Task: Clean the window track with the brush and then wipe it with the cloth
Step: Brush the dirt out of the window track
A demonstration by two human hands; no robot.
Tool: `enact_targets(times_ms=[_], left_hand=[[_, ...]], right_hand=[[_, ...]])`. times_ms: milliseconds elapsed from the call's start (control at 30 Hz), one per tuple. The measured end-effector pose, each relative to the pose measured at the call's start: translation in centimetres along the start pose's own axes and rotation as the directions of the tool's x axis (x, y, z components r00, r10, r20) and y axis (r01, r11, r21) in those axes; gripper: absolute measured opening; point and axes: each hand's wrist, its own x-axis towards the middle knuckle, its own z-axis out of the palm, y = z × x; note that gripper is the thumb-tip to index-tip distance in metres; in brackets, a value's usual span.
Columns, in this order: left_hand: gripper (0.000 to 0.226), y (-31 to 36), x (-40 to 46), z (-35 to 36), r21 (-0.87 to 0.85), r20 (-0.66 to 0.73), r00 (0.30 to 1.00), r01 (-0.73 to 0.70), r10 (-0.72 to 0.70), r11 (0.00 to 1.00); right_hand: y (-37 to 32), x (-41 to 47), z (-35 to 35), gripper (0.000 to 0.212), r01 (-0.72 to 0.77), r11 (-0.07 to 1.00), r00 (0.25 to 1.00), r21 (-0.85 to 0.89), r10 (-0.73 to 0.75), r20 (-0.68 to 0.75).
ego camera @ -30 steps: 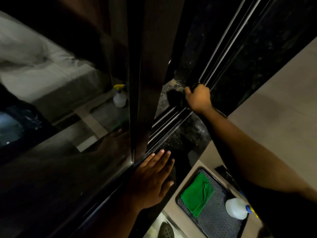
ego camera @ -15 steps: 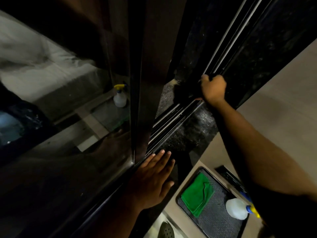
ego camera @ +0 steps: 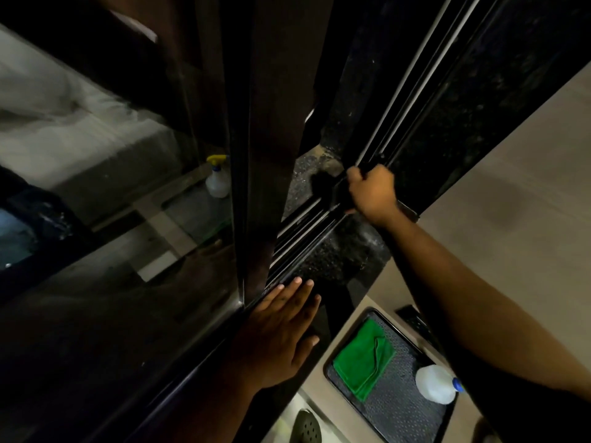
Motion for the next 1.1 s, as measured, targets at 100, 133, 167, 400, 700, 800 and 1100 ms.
enact_targets(times_ms=[100, 133, 167, 400, 700, 800, 1100], left_hand=[[0.062, 0.1, 0.0, -0.2, -0.001, 0.01, 1.0, -0.006, 0.006, 1.0], [0.062, 0.1, 0.0, -0.2, -0.003, 0.011, 1.0, -0.007, 0.007, 1.0], [0.062, 0.1, -0.1, -0.1, -0.005, 0.013, 1.0, -0.005, 0.005, 1.0], [0.062, 0.0, 0.0, 0.2, -0.026, 0.001, 1.0, -0.009, 0.009, 1.0], [0.062, 0.0, -0.1, 0.2, -0.004, -0.02, 1.0, -0.003, 0.003, 1.0], [0.062, 0.0, -0.1, 0.2, -0.014, -0.025, 1.0, -0.002, 0.002, 1.0], [0.061, -0.1, 0.0, 0.5, -0.005, -0.055, 0.998, -0.018, 0.018, 1.0]], right_hand=[[-1.0, -1.1, 0.8, 0.035, 0.006, 0.986, 0.988, 0.166, -0.032, 0.149], [-1.0, -0.6, 0.0, 0.037, 0.031, 0.984, 1.0, 0.177, -0.03, -0.008], [-0.7, -0.1, -1.2, 0.039, 0.043, 0.98, 0.983, 0.192, -0.008, -0.182], [0.3, -1.6, 0.3, 0.037, -0.04, 0.998, 0.998, 0.057, 0.043, -0.038], [0.7, -1.2, -2.3, 0.04, -0.141, 0.987, 0.94, 0.073, 0.157, -0.304], [0.1, -4.2, 1.1, 0.036, -0.075, 0.988, 0.997, 0.135, 0.072, 0.025], [-1.7, -3.1, 1.2, 0.036, -0.02, 0.999, 0.984, -0.039, 0.013, -0.18]])
